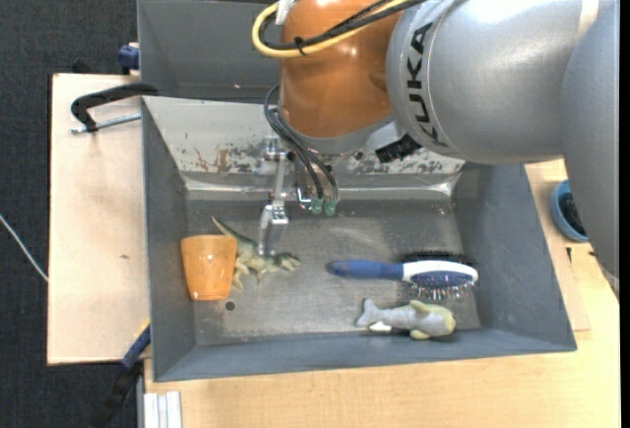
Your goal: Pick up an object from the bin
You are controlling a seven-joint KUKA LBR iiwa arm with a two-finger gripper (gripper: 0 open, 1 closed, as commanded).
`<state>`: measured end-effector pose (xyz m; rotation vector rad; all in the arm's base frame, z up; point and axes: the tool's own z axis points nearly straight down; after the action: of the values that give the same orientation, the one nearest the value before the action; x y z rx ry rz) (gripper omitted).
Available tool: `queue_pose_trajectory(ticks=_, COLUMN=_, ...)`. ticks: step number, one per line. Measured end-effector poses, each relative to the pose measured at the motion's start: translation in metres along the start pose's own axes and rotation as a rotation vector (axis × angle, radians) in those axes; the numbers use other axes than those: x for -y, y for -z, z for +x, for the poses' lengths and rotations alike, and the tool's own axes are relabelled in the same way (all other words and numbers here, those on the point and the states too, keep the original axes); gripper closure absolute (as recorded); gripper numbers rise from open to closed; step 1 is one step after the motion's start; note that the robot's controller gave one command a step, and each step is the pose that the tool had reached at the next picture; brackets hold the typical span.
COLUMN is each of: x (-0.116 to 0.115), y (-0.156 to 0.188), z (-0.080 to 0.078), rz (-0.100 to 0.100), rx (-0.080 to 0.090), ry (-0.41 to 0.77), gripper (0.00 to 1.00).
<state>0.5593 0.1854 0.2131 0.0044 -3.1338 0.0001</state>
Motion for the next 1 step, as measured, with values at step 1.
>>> queue_pose_trajectory(ticks=1, x=0.0076, y=-0.1422, z=0.0031, rz=-0.002, rx=0.013, ry=0.173, gripper=0.0)
